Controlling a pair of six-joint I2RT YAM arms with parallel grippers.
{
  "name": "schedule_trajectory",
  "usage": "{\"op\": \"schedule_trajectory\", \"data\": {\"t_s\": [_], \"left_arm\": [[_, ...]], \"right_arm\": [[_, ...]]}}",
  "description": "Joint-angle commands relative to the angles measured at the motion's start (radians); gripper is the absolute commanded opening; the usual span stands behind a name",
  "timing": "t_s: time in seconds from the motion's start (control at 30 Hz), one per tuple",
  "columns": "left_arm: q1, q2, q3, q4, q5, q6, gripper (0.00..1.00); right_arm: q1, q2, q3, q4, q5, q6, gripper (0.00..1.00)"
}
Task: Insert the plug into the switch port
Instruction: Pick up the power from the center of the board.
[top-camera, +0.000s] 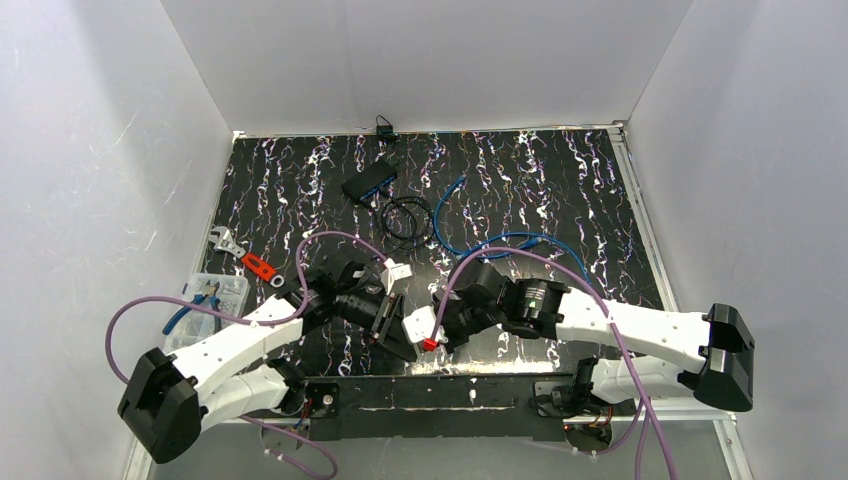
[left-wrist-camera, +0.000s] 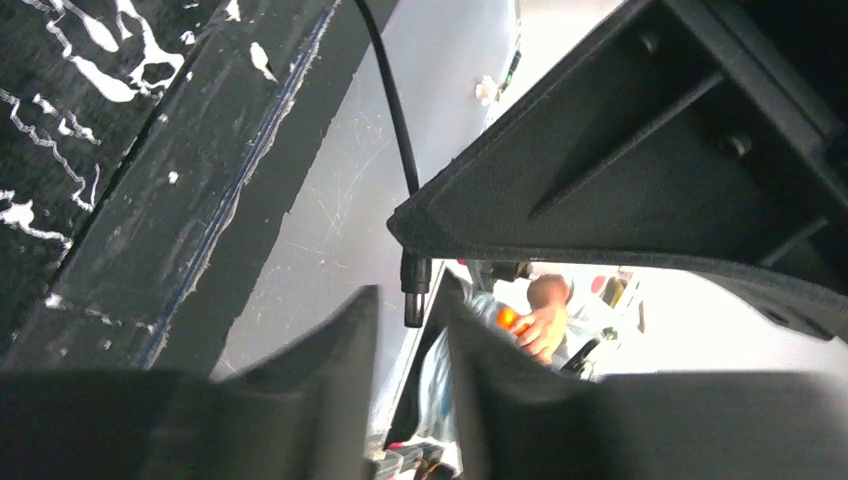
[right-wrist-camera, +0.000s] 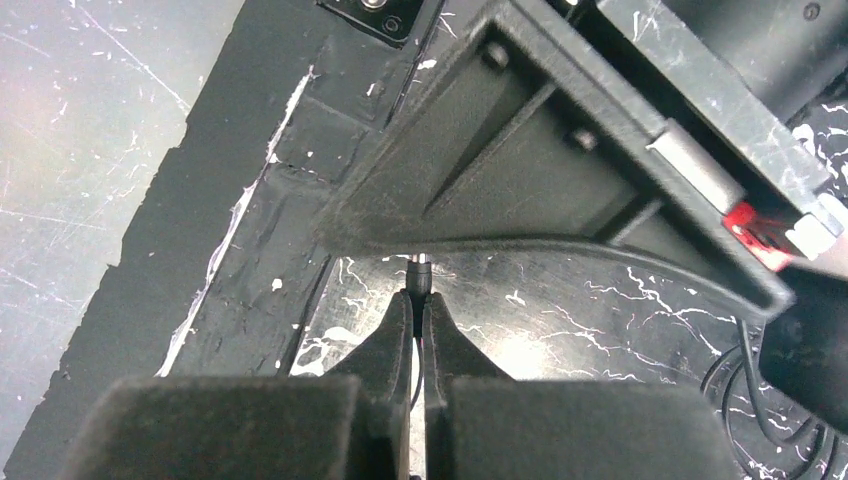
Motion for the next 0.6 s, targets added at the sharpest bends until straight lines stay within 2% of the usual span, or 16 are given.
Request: {"op": "schedule_trajectory", "data": {"t_s": [0.0, 0.13, 0.23, 0.33, 0.57], "left_arm": [[-0.003, -0.068, 0.074, -0.154, -0.160, 0.060, 0.53], [0.004, -0.098, 0.117, -0.212, -0.298, 0.054, 0.74], [0.032, -0.109, 0.173, -0.300, -0.431, 0.070, 0.81], [0.095, -0.108, 0.212, -0.364, -0.535, 0.074, 0.97], [0.314, -0.042, 0.231, -0.414, -0.632, 0.102, 0.98]], "right_arm": [[0.005, -0.031, -0.013, 0.062, 0.069, 0.054, 0.01], [0.005, -0.080, -0.072, 0.095, 0.128, 0.102, 0.01], [0.005, -0.129, -0.115, 0.113, 0.182, 0.137, 0.01], [0.005, -0.185, -0.163, 0.143, 0.226, 0.172, 0.01], [0.006, -0.253, -0.229, 0.203, 0.260, 0.246, 0.01]]}}
